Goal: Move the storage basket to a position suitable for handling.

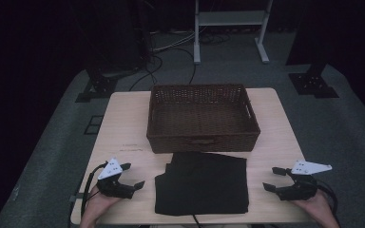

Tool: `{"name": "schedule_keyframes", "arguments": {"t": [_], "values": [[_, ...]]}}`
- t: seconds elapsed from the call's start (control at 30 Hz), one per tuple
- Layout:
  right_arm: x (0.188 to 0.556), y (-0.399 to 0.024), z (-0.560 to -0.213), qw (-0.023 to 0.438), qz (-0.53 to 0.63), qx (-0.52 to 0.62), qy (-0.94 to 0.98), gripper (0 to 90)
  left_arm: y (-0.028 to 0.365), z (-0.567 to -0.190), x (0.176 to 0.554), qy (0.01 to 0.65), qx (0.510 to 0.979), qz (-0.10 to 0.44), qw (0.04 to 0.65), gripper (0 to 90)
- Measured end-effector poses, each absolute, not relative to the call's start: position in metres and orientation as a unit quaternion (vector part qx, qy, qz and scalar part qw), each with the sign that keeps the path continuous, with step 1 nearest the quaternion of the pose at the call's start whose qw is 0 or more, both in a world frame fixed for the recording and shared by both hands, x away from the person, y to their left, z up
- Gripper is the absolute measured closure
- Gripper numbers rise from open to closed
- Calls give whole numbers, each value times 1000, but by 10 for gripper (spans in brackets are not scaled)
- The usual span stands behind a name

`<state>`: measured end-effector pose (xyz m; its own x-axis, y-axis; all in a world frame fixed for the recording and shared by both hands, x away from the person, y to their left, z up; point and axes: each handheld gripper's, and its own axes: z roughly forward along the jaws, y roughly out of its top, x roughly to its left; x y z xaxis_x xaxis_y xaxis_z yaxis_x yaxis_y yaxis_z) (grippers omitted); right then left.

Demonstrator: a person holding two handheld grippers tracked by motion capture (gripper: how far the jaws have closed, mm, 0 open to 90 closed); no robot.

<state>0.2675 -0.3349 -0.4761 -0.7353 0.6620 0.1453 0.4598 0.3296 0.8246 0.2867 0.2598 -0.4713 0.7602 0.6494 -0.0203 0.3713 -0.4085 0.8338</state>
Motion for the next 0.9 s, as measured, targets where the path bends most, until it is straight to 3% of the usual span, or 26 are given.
{"name": "schedule_keyframes", "arguments": {"t": [0.9], "values": [[272,-307,-439,108,436,300,842,195,229,-434,293,241,860,153,423,78]]}}
